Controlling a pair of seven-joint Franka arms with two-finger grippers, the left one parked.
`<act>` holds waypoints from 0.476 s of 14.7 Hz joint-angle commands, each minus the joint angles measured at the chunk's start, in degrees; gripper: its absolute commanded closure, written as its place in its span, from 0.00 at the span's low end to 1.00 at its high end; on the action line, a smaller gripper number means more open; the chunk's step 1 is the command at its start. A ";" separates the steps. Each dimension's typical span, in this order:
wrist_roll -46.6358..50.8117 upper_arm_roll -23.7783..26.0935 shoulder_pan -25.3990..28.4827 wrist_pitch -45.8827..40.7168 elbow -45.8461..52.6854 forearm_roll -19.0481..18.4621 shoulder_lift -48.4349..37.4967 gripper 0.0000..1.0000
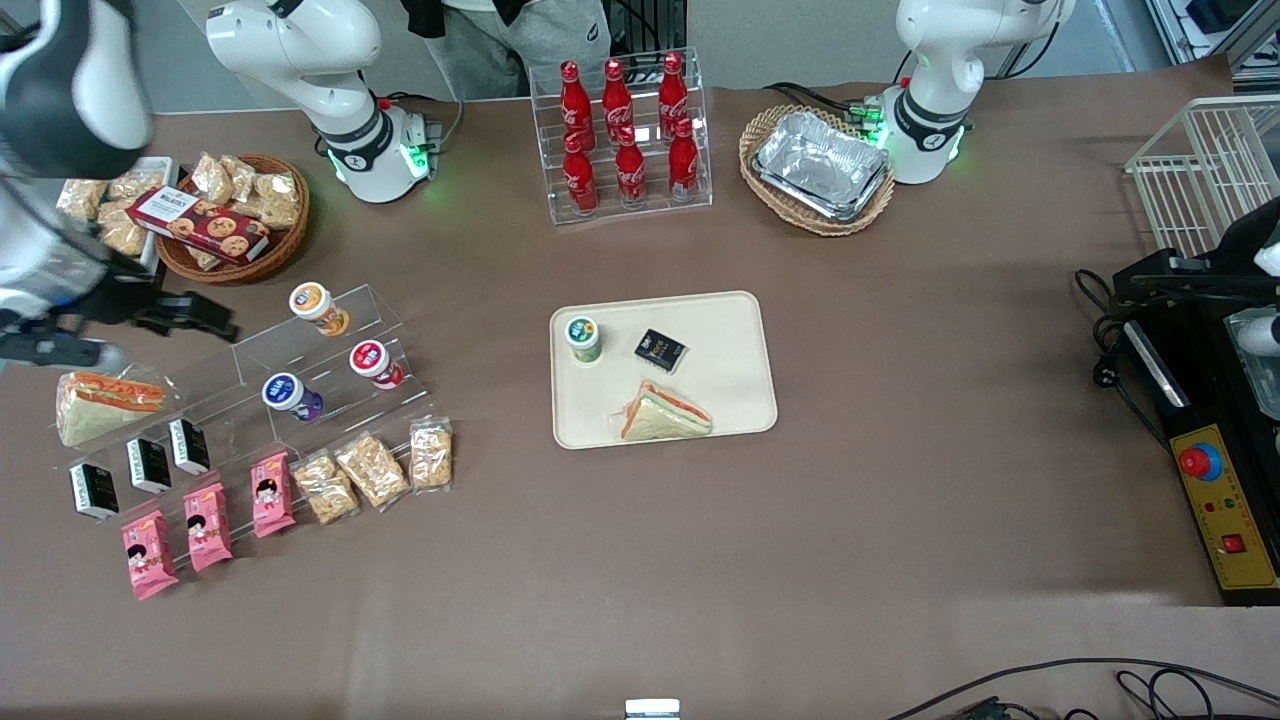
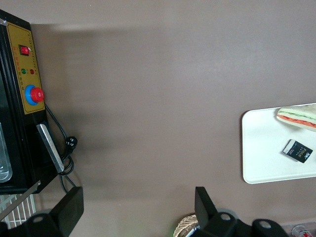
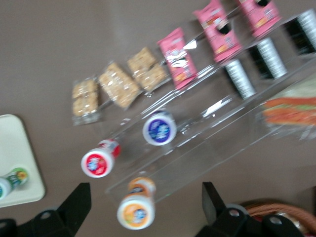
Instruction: Place green gum on tray
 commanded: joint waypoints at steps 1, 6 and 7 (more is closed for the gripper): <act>-4.29 -4.51 0.39 -3.87 6.68 -1.69 1.73 0.00; -4.90 -6.99 0.04 -11.97 12.23 -2.57 3.49 0.00; -5.16 -6.99 0.04 -12.50 12.23 -2.57 3.49 0.00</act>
